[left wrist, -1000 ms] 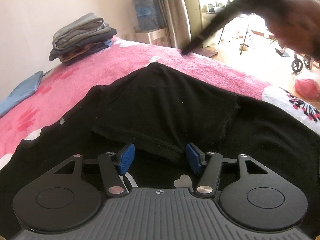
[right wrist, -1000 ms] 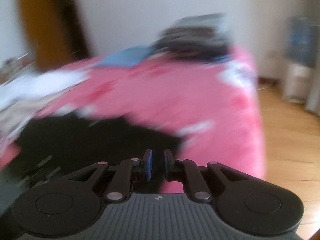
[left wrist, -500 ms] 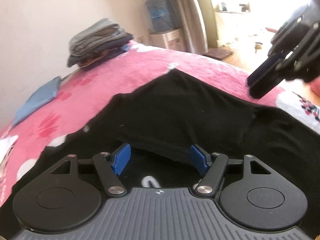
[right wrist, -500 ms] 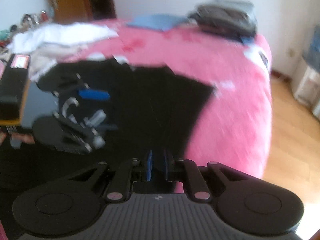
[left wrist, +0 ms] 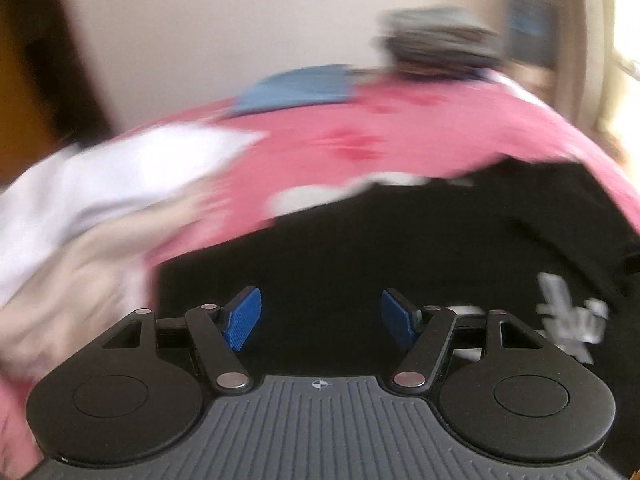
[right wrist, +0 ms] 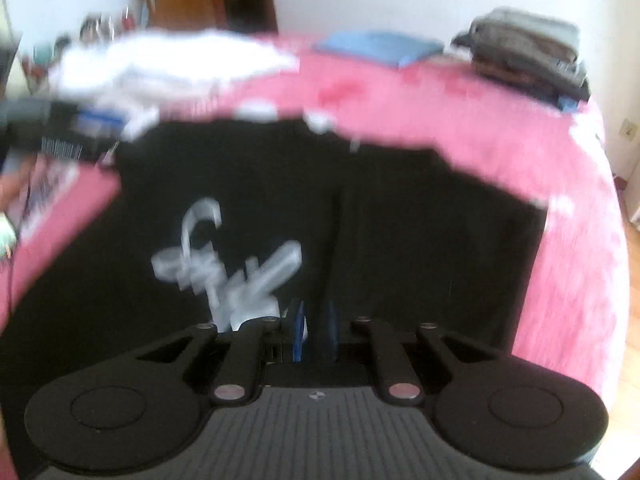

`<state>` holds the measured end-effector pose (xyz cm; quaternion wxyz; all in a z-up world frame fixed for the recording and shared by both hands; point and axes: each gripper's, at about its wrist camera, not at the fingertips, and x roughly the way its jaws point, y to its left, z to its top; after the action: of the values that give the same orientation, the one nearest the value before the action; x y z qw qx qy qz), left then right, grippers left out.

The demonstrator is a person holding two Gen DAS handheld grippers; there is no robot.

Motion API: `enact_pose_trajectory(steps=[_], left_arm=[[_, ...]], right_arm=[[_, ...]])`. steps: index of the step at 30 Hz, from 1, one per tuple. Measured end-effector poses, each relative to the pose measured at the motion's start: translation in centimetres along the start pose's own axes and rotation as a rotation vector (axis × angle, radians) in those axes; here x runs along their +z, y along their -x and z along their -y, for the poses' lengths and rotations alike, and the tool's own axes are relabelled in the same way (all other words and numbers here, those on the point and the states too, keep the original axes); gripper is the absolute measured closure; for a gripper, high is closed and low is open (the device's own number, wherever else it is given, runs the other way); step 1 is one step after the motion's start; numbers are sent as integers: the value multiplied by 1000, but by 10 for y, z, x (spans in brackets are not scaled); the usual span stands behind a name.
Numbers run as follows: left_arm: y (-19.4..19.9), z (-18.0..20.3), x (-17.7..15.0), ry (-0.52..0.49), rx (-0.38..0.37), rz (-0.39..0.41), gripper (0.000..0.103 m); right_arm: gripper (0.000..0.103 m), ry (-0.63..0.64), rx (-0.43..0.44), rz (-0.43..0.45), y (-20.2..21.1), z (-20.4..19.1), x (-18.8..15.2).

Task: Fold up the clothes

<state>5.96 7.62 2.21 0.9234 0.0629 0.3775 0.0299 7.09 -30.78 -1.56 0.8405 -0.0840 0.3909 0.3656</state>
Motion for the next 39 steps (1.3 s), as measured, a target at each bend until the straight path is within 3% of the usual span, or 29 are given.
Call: enact_pose_trajectory(steps=[3, 8, 11, 15, 17, 21, 26, 28, 33, 39], left_arm=[[-10, -40, -23, 219, 61, -17, 36], [-35, -90, -63, 580, 187, -38, 39], [-47, -101, -74, 666, 217, -22, 43], [-55, -118, -79, 742, 247, 25, 44], [-59, -127, -83, 781, 247, 25, 53], [-64, -131, -90, 765, 268, 48, 65], [-66, -124, -92, 692, 265, 101, 98], [-65, -119, -92, 658, 257, 123, 103], [-53, -110, -90, 606, 211, 213, 103], [-49, -108, -91, 596, 161, 226, 103]], right_arm=[[89, -50, 57, 45, 4, -5, 44], [84, -138, 177, 16, -39, -44, 129], [80, -198, 240, -44, -83, -83, 177], [72, -185, 272, -142, -158, -129, 220], [66, -171, 282, -183, -190, -148, 234], [64, -173, 265, -226, -243, -181, 254], [62, -214, 231, -326, -306, -216, 272], [60, -219, 213, -365, -324, -229, 277], [54, -102, 131, -438, -356, -263, 282], [51, -11, 53, -457, -369, -284, 281]])
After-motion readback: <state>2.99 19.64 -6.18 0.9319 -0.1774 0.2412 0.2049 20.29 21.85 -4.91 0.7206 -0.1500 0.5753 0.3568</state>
